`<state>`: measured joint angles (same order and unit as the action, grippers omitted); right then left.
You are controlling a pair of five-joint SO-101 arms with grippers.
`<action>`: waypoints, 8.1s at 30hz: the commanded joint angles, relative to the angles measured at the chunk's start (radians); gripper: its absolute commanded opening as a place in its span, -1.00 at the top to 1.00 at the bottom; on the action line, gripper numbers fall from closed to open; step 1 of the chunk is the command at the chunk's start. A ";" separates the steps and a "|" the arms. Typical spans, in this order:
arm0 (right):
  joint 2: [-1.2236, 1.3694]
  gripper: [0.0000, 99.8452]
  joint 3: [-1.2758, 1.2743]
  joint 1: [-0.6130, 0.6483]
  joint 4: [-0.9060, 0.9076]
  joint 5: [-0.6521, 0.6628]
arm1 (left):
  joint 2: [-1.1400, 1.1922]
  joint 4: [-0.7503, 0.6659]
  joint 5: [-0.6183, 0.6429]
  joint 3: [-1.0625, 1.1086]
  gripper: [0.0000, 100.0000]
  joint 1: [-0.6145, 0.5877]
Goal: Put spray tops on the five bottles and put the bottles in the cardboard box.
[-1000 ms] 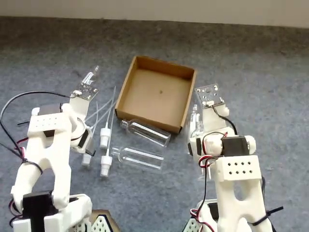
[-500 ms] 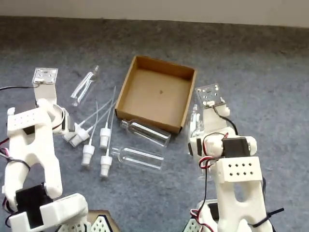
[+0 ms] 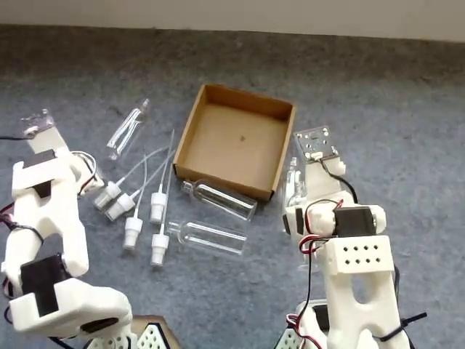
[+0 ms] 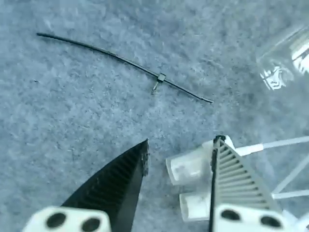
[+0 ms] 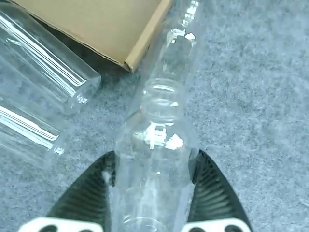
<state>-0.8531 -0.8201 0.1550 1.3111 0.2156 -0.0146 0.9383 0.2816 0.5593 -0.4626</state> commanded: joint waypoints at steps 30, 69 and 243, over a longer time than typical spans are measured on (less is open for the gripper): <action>-0.021 0.96 0.001 0.007 0.012 -0.003 | -0.341 0.453 -0.615 0.163 0.58 0.412; -0.021 0.96 0.001 0.007 0.010 -0.003 | -0.349 0.701 -0.994 -0.145 0.99 0.199; -0.021 0.96 -0.001 0.007 0.012 -0.002 | 0.265 0.074 0.137 -0.418 0.97 -0.481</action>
<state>-0.8531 -0.8247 0.1550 1.3142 0.2156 0.2631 0.9751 0.5409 0.2386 -0.9536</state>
